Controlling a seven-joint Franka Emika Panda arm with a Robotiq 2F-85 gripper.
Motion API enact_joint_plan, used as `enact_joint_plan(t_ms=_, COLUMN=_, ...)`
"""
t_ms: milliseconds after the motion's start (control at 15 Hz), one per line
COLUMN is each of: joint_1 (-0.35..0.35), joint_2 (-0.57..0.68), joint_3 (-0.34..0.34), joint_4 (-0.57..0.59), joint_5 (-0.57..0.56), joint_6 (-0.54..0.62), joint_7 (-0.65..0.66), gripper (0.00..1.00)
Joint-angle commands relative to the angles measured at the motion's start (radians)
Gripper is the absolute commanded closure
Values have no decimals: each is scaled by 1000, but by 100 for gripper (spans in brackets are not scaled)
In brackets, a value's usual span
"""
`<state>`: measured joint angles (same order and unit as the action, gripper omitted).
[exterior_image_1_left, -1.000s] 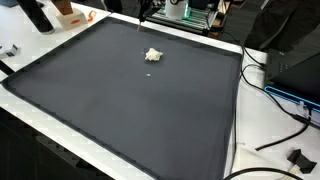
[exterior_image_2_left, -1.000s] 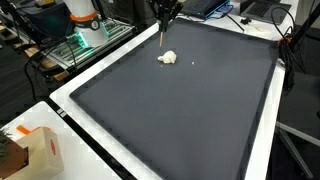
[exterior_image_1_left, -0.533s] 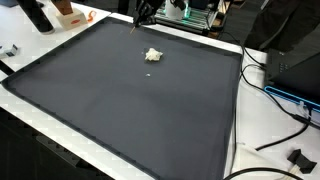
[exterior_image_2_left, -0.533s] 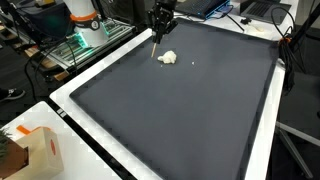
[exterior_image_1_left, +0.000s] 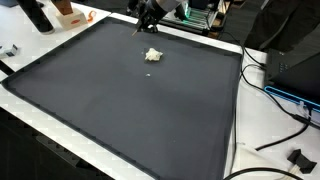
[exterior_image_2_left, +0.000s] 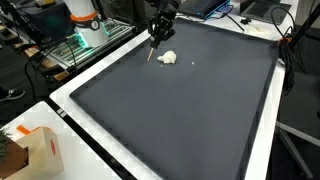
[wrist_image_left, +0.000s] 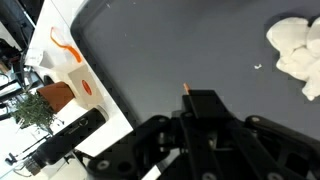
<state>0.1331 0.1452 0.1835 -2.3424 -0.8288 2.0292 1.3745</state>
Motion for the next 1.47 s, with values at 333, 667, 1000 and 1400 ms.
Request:
enact_joint_plan(t_ms=333, joint_1=37, joint_2=96, joint_3=-39, joint_4=56, joint_5=-28, joint_6=-36, joint_7=-2, gripper=97)
enact_joint_plan(t_ms=667, joint_1=35, joint_2=123, joint_3=-52, joint_4=74, joint_5=-32, joint_6=-22, joint_7=-30, gripper=97)
enact_joint_plan(t_ms=1000, joint_1=33, joint_2=140, joint_3=-62, joint_4=86, joint_5=-29, joint_6=-10, joint_7=-78, gripper=97)
enact_joint_plan(t_ms=1400, joint_1=28, joint_2=149, joint_3=-73, joint_4=93, joint_5=-20, joint_6=8, joint_7=-135, gripper=97)
